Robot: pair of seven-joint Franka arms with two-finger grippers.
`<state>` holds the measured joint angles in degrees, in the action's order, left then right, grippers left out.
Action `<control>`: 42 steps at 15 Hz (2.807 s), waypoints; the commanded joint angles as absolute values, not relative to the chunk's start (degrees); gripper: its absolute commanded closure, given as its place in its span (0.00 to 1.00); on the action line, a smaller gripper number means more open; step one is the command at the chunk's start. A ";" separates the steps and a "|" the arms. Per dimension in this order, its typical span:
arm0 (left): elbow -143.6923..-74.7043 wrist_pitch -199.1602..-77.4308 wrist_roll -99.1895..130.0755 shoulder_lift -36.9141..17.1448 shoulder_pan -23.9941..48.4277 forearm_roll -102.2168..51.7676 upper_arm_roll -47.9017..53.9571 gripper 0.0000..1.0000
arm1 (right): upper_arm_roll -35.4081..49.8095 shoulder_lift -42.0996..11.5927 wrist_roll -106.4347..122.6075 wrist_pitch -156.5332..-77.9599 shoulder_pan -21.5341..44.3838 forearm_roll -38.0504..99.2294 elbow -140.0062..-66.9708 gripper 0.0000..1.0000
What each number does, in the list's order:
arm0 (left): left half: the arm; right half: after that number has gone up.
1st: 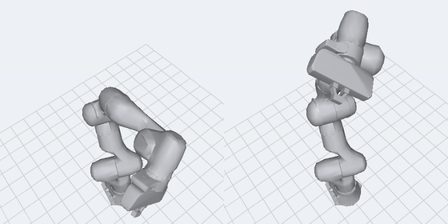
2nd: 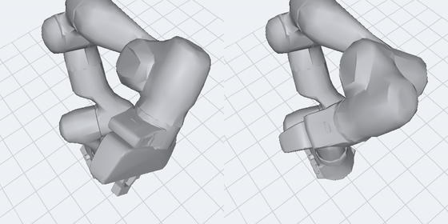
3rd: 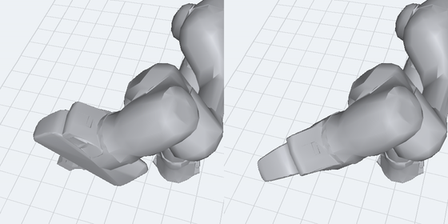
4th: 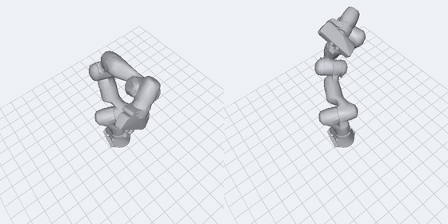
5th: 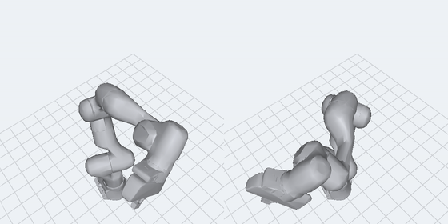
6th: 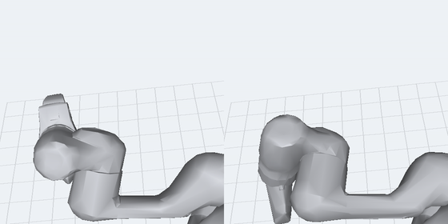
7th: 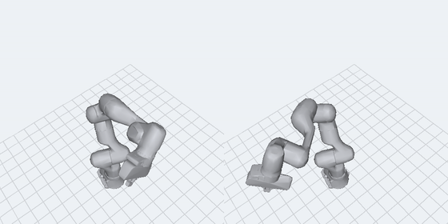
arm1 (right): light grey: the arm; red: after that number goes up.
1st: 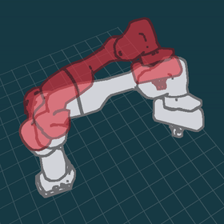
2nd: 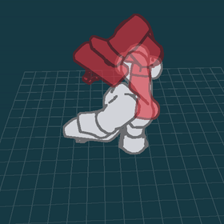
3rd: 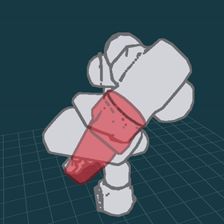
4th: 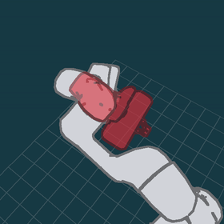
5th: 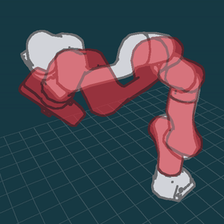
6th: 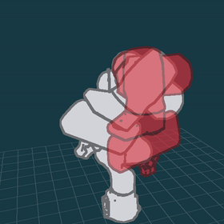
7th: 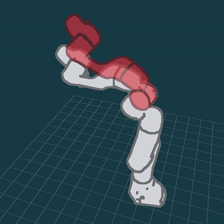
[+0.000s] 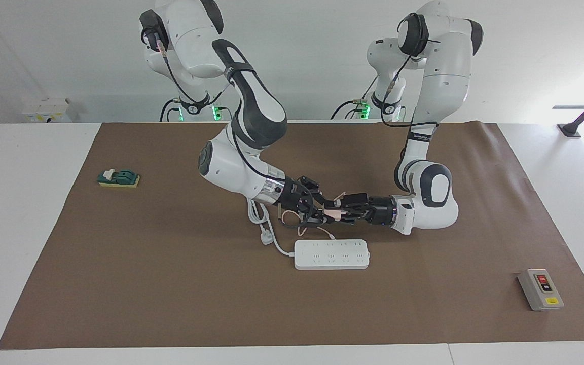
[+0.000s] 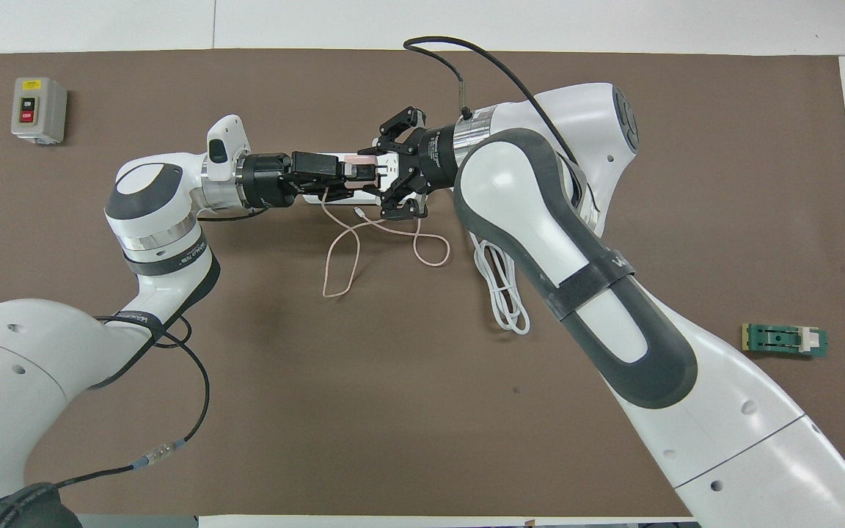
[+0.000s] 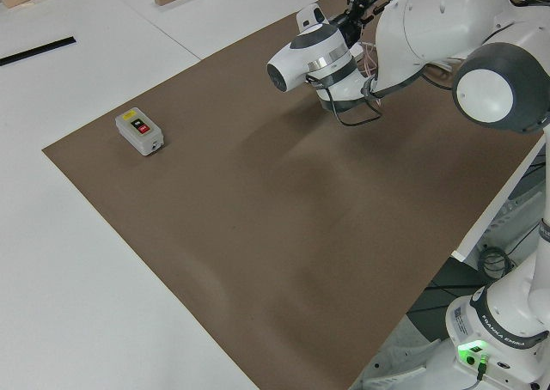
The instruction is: Plug charger into power strip
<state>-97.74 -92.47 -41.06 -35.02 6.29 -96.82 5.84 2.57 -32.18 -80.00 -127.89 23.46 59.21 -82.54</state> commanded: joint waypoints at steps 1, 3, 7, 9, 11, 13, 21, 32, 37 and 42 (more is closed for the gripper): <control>-96.86 -91.41 -40.78 -35.51 6.33 -97.56 5.19 1.00 | 2.90 -33.05 -77.87 -128.06 23.12 60.64 -81.39 1.00; -96.86 -90.62 -40.78 -35.42 5.89 -97.21 5.10 1.00 | 2.90 -33.05 -77.87 -128.06 23.12 60.64 -81.47 1.00; -96.68 -91.57 -40.00 -33.41 4.66 -94.15 3.18 1.00 | 2.90 -32.96 -78.39 -129.02 23.20 61.79 -81.47 0.01; -96.07 -92.20 -37.28 -31.91 5.45 -89.76 -0.77 1.00 | 2.81 -32.87 -78.49 -129.11 22.77 61.79 -81.47 0.00; -95.80 -91.76 -35.52 -30.25 4.22 -83.71 -2.37 1.00 | 2.64 -32.78 -78.57 -128.15 22.06 61.79 -81.47 0.00; -95.89 -91.23 -31.84 -27.61 2.38 -77.38 -3.34 1.00 | 2.72 -32.61 -78.66 -127.45 20.40 61.70 -81.47 0.00; -77.30 -83.70 -3.45 -23.28 -0.27 -47.06 -3.78 1.00 | 2.02 -27.96 -77.96 -117.09 11.87 51.80 -82.79 0.00; -67.76 -81.29 0.52 -21.28 1.32 -20.15 -2.90 1.00 | 2.02 -17.67 -56.71 -98.89 3.52 32.45 -86.66 0.00; -67.15 -80.77 21.90 -20.39 4.92 -15.03 -3.25 1.00 | 1.93 -14.86 -38.71 -91.68 1.50 23.48 -86.57 0.00; -67.24 -80.51 31.81 -20.65 6.67 -14.59 -3.16 1.00 | 2.02 -12.22 -18.59 -88.33 -0.08 13.90 -86.66 0.00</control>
